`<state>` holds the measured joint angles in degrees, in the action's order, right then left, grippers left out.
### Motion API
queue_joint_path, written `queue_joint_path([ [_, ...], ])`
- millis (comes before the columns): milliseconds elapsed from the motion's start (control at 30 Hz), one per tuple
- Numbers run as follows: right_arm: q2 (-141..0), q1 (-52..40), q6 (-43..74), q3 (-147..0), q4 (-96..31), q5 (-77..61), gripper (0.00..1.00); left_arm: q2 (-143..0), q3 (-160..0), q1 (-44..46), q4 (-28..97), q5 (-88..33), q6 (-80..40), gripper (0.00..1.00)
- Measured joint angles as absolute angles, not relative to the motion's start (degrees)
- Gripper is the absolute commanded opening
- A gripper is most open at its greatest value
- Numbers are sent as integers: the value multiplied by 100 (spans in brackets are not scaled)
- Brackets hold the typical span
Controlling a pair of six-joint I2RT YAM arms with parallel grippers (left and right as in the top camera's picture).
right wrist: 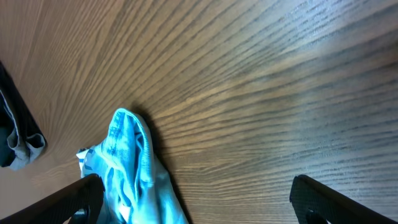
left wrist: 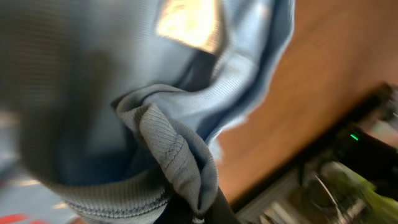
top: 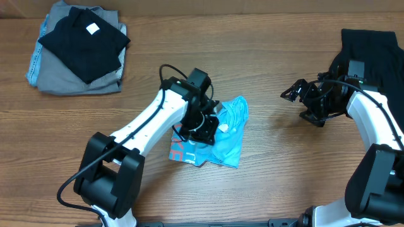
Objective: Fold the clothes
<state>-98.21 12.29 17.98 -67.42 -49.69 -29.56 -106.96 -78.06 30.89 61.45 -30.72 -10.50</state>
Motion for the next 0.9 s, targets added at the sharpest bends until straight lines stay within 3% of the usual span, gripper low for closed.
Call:
queue_joint_path([
  [267,-9821,1608,1802,-6740,-4884,-2980,100,-10696,-7806,3859,6322,-3535,-1046,4],
  [400,-9821,1968,1800,-6742,-4886,-3081,100,-10696,-7806,4263,6246,-3575,-1020,21],
  [567,-9821,2134,1802,-6742,-4906,-3223,100,-10696,-7802,4434,6211,-3629,-1002,27],
  [600,-9821,2134,1804,-6742,-4908,-3232,100,-10696,-7802,4427,6211,-3634,-1000,31],
  [633,-9821,2134,1802,-6742,-4906,-3267,100,-10696,-7802,4425,6215,-3638,-989,42],
  [700,-9821,2132,1800,-6742,-4906,-3286,100,-10696,-7804,4423,6263,-3647,-943,79],
  [733,-9821,2132,1800,-6740,-4906,-3284,100,-10696,-7804,4423,6309,-3649,-904,85],
  [900,-9821,2134,1800,-6740,-4906,-3347,100,-10700,-8077,4423,6737,-3645,-742,89],
])
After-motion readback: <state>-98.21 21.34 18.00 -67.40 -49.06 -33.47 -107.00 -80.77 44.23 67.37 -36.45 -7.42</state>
